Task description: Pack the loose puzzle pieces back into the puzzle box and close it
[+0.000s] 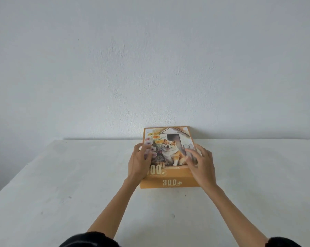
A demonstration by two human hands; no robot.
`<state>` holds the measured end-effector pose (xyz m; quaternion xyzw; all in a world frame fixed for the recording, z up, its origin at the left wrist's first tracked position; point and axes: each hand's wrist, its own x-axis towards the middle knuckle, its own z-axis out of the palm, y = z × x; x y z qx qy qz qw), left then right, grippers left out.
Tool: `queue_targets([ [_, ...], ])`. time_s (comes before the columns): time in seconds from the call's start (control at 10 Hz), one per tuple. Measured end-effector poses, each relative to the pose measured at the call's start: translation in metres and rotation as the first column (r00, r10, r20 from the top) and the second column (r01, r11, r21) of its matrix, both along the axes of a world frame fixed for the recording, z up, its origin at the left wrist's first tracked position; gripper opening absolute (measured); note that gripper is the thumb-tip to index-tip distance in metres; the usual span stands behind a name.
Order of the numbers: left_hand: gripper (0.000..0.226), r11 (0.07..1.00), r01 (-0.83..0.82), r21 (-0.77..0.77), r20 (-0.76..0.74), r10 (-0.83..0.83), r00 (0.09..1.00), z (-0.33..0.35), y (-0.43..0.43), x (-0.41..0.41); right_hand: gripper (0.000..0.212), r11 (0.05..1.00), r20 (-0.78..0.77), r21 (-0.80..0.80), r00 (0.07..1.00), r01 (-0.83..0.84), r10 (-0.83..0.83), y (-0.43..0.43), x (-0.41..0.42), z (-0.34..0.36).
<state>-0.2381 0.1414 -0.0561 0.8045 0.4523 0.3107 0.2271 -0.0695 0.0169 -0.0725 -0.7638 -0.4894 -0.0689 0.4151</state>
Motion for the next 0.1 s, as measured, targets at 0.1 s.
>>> queue_targets([
  [0.1,0.024,0.997,-0.042,-0.062,0.167,0.052,0.985,-0.0082,-0.0289,-0.0213,0.033,0.984,0.015,0.179,1.000,-0.009,0.006,-0.0271,-0.0207,-0.0152],
])
